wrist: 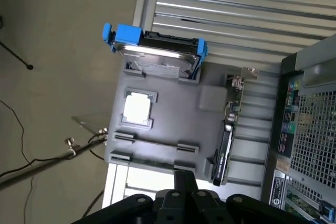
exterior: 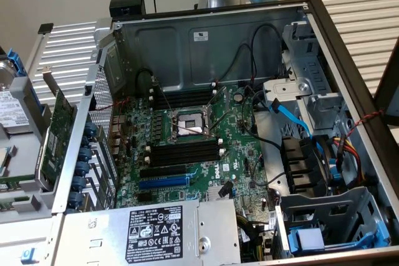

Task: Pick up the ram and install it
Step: 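Pick up the ram and move it above insertion slot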

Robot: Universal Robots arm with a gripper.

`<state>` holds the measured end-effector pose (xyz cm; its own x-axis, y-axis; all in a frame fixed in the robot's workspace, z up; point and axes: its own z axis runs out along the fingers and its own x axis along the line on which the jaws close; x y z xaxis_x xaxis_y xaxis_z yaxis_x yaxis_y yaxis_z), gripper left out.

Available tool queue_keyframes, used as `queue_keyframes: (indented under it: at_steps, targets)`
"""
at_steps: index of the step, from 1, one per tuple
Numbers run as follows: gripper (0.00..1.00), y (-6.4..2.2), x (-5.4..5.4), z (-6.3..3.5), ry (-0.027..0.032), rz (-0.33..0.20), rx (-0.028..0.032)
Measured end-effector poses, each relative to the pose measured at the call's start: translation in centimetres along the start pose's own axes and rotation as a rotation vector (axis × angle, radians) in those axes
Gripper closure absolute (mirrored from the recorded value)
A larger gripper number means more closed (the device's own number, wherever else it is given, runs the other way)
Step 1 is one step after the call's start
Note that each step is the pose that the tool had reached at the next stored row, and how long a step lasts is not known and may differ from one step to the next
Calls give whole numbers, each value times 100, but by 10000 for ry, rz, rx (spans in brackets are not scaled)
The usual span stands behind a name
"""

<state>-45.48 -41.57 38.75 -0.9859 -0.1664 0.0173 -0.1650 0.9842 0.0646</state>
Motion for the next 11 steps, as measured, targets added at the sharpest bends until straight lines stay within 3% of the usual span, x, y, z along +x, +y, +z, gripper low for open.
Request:
queue_keyframes:
  at_steps: [11]
  targets:
    - [89, 0, 0, 1, 130, -1997, 35]
